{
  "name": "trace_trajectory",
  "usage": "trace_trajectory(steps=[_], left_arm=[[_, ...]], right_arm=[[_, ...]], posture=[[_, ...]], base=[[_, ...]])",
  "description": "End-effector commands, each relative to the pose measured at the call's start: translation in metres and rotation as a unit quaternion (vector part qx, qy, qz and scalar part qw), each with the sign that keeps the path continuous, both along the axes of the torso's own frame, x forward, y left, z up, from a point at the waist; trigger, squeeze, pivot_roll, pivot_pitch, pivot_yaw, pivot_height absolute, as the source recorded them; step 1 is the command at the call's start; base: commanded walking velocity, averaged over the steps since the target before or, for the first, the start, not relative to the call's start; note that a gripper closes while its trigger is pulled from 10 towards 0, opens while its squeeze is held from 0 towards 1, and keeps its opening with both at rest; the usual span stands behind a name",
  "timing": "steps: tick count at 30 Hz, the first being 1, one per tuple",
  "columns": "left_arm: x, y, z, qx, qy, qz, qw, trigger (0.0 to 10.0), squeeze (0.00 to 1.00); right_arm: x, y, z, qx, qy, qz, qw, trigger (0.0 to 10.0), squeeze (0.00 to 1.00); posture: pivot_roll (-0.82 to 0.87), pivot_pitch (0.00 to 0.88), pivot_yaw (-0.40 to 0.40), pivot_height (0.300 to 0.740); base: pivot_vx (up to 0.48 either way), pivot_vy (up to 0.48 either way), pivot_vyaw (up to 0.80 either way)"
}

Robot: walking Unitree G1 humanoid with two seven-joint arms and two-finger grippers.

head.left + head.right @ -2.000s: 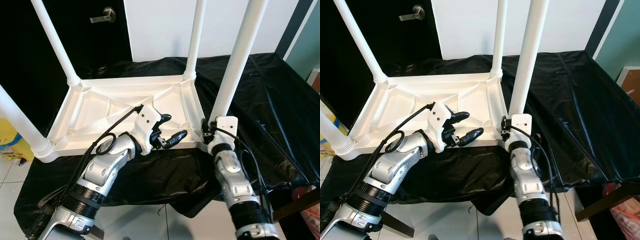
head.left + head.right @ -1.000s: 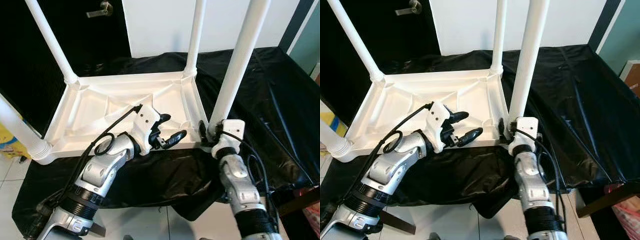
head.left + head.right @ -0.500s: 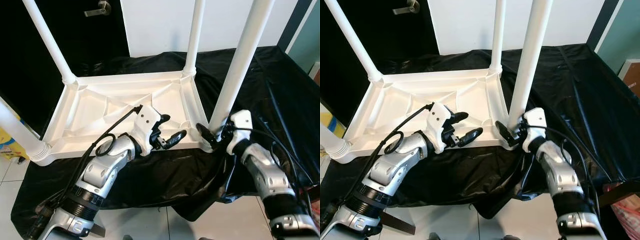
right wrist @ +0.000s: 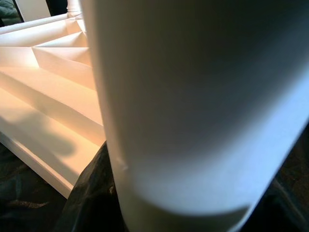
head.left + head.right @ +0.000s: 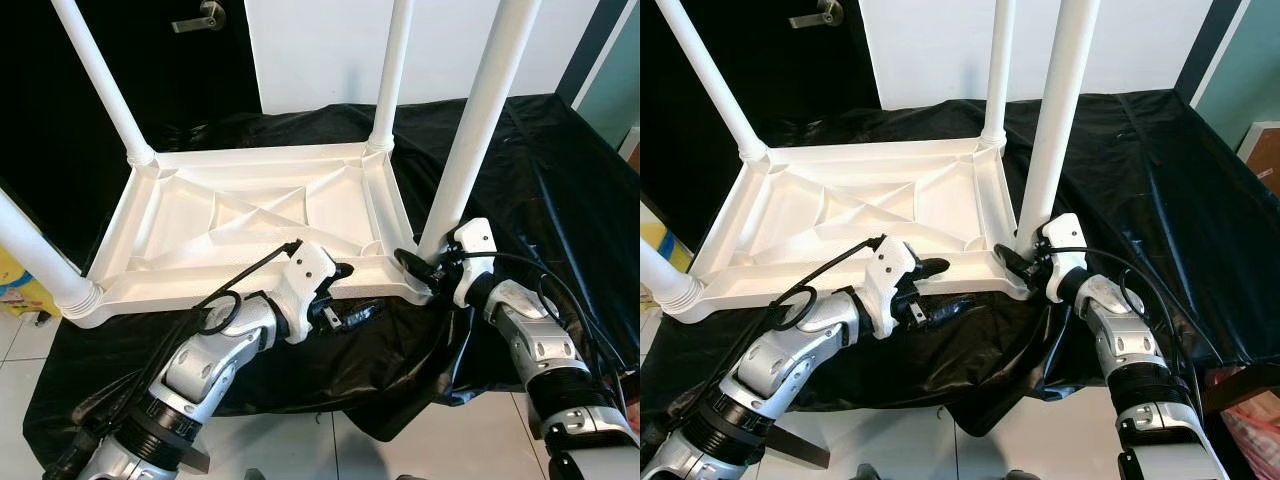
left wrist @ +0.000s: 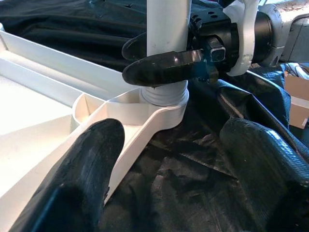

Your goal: Building children table

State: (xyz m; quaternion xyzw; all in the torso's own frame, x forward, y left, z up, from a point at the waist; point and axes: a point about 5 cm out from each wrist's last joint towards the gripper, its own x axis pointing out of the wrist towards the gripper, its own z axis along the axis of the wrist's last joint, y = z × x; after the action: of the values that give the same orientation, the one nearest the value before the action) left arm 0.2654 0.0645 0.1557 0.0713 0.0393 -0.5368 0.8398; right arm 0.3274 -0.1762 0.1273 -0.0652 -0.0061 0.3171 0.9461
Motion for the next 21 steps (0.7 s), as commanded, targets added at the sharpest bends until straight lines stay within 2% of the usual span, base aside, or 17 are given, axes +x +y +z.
trace_trajectory(steps=[1, 3, 4, 11, 14, 16, 18, 20, 21], left_arm=[[-0.011, -0.005, -0.003, 0.006, 0.017, -0.088, 0.996, 10.0, 0.00], [-0.011, -0.005, -0.003, 0.006, 0.017, -0.088, 0.996, 10.0, 0.00], [-0.010, -0.005, -0.003, 0.006, 0.017, -0.087, 0.996, 10.0, 0.00], [-0.005, -0.004, 0.001, 0.000, 0.011, -0.076, 0.997, 10.0, 0.00], [-0.004, -0.003, 0.003, -0.002, 0.008, -0.071, 0.997, 10.0, 0.00], [-0.004, -0.003, 0.003, -0.002, 0.008, -0.071, 0.997, 10.0, 0.00], [-0.002, -0.003, 0.003, -0.003, 0.005, -0.066, 0.998, 10.0, 0.00], [-0.002, -0.003, 0.004, -0.004, 0.005, -0.064, 0.998, 10.0, 0.00], [-0.003, -0.003, 0.003, -0.007, 0.007, -0.063, 0.998, 10.0, 0.00]], right_arm=[[-0.002, 0.002, -0.007, 0.000, 0.009, 0.002, 1.000, 0.0, 0.00], [-0.002, 0.002, -0.007, 0.000, 0.009, 0.002, 1.000, 0.0, 0.00], [-0.002, 0.002, -0.007, 0.007, 0.006, -0.008, 1.000, 10.0, 0.00], [-0.006, 0.008, -0.009, 0.032, -0.010, -0.050, 0.998, 10.0, 0.00], [-0.007, 0.008, -0.010, 0.037, -0.022, -0.092, 0.995, 10.0, 0.00], [-0.007, 0.008, -0.010, 0.037, -0.022, -0.092, 0.995, 10.0, 0.00], [-0.006, 0.008, -0.016, 0.034, -0.024, -0.162, 0.986, 10.0, 0.00], [-0.007, 0.010, -0.019, 0.039, -0.024, -0.205, 0.978, 10.0, 0.00], [-0.006, 0.012, -0.021, 0.029, -0.019, -0.245, 0.969, 10.0, 0.00]], posture=[[-0.07, 0.032, 0.005, 0.740], [-0.07, 0.032, 0.005, 0.740], [-0.07, 0.030, 0.006, 0.740], [-0.08, 0.027, 0.012, 0.740], [-0.08, 0.022, 0.012, 0.740], [-0.08, 0.022, 0.012, 0.740], [-0.08, 0.018, 0.011, 0.740], [-0.08, 0.019, 0.009, 0.740], [-0.08, 0.020, 0.007, 0.740]], base=[[0.000, 0.000, 0.00], [0.000, 0.000, 0.00], [0.000, 0.000, 0.00], [0.000, 0.000, 0.00], [0.000, 0.000, 0.00], [0.000, 0.000, 0.00], [0.000, 0.000, 0.00], [0.000, 0.000, 0.00], [0.000, 0.000, 0.00]])
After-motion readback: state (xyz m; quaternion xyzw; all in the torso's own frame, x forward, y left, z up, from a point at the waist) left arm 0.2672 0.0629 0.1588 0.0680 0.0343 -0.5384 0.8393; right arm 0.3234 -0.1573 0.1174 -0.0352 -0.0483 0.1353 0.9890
